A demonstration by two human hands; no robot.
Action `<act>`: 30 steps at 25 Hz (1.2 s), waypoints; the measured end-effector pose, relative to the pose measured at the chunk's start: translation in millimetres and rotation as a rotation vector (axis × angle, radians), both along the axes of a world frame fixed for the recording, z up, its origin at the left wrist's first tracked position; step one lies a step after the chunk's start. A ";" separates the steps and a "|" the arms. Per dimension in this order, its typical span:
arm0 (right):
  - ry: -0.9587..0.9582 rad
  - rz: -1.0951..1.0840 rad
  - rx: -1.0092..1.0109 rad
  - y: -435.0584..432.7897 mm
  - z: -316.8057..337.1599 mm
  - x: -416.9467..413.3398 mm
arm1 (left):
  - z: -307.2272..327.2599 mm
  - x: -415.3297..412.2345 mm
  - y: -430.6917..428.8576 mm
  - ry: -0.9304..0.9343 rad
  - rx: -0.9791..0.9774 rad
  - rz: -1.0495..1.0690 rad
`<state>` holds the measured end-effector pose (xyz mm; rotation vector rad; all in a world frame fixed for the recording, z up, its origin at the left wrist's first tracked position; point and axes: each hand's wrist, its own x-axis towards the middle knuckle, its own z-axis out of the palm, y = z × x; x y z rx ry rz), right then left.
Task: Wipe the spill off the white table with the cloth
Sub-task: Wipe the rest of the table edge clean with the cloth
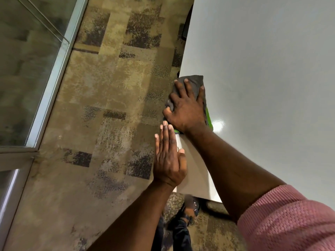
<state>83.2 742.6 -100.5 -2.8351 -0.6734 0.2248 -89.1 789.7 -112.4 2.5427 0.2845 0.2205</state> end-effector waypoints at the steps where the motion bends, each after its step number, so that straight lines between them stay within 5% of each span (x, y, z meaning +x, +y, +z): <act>1: 0.004 0.013 -0.008 0.2 0.0 -9.5 | -0.2 -1.7 1.1 -0.014 -0.027 0.000; 5: 0.060 0.090 -0.050 -4.4 8.9 -40.3 | 6.7 -0.1 4.1 -0.048 -0.198 0.083; 8: 0.055 0.036 0.166 -25.8 20.8 -52.2 | 16.1 12.7 9.3 -0.115 -0.247 0.176; 11: -0.028 -0.163 0.237 -68.2 22.4 -54.6 | 26.9 49.6 13.9 -0.058 -0.170 0.175; 16: 0.023 -0.191 0.202 -118.6 6.3 -64.1 | 19.8 113.4 -2.9 0.397 0.026 0.060; 30: -0.063 -0.260 0.281 -112.7 7.3 -62.1 | 20.7 251.8 3.6 0.365 0.292 -0.104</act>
